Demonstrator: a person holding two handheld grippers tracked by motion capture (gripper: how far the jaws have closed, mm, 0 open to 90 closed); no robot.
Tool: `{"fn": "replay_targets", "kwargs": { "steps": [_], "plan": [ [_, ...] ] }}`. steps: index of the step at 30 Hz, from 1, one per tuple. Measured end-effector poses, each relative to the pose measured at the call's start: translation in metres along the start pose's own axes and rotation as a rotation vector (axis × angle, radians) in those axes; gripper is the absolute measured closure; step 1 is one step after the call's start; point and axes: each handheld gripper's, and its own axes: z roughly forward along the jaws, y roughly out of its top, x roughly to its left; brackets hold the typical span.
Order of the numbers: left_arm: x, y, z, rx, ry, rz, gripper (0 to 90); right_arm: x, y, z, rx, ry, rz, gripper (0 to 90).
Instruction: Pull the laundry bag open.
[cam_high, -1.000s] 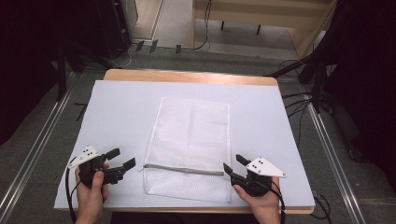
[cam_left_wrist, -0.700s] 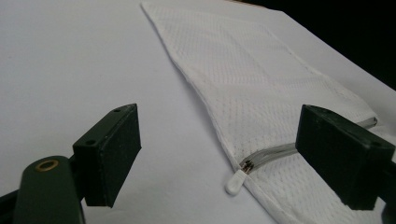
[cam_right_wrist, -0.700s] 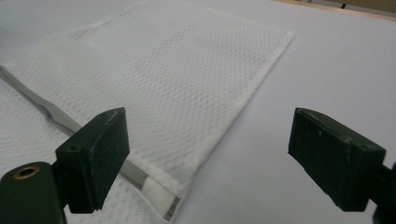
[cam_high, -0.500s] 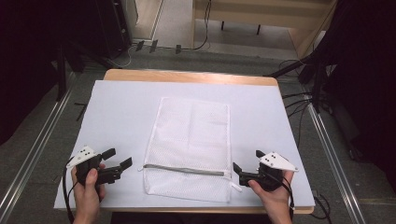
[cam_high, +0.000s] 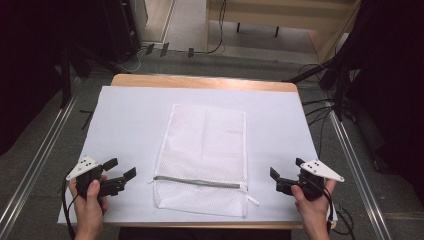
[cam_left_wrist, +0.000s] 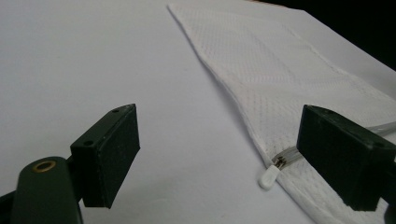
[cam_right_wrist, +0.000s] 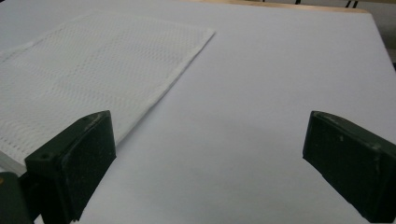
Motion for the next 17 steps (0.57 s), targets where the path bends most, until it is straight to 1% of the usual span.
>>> {"fn": "replay_targets", "kwargs": {
  "steps": [3,4,5,8,10,13,14,17],
  "plan": [
    [0.003,0.0,-0.001,-0.002,0.005,0.003,12.4,-0.01,-0.001,-0.003,-0.009,-0.011,0.012,2.8],
    [0.004,0.0,-0.003,-0.005,0.016,-0.003,11.9,-0.013,-0.001,-0.004,-0.009,-0.015,0.02,2.8],
    [0.006,0.0,-0.004,-0.007,0.015,0.0,11.4,-0.016,-0.001,-0.005,-0.009,-0.021,0.024,2.8],
    [0.008,0.0,-0.005,-0.012,0.036,-0.004,10.8,-0.025,-0.003,-0.007,-0.01,-0.034,0.04,2.8],
    [0.008,0.0,-0.006,-0.014,0.042,-0.001,10.7,-0.03,-0.004,-0.008,-0.009,-0.038,0.048,2.8],
    [0.007,0.0,-0.006,-0.015,0.046,0.003,9.6,-0.033,-0.005,-0.01,-0.009,-0.051,0.057,2.8],
    [0.006,0.0,-0.005,-0.015,0.061,0.012,9.6,-0.034,-0.005,-0.01,-0.011,-0.053,0.056,2.8],
    [0.005,0.0,-0.005,-0.012,0.069,0.023,8.9,-0.036,-0.006,-0.01,-0.01,-0.054,0.062,2.8]
  ]
}}
